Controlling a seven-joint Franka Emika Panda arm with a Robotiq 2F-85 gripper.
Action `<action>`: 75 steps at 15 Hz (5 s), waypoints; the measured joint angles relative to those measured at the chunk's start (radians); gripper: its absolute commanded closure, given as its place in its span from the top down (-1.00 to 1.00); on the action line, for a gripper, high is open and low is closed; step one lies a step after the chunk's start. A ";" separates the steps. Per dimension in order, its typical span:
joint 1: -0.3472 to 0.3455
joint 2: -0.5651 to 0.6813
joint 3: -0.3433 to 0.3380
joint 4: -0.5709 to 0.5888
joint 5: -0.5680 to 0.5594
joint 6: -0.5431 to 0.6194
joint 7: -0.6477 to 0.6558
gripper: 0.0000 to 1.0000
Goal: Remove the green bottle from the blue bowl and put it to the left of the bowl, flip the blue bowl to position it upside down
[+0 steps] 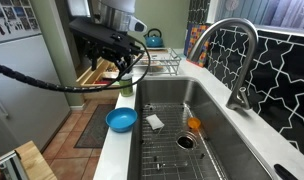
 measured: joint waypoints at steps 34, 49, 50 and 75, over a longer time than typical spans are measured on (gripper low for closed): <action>-0.169 0.434 0.052 0.008 -0.096 0.287 -0.151 -0.95; 0.011 0.178 0.302 -0.075 -0.683 0.052 0.396 -0.79; 0.018 0.169 0.306 -0.083 -0.688 0.052 0.403 -0.79; 0.151 0.063 0.466 -0.500 -1.493 0.086 1.294 -0.95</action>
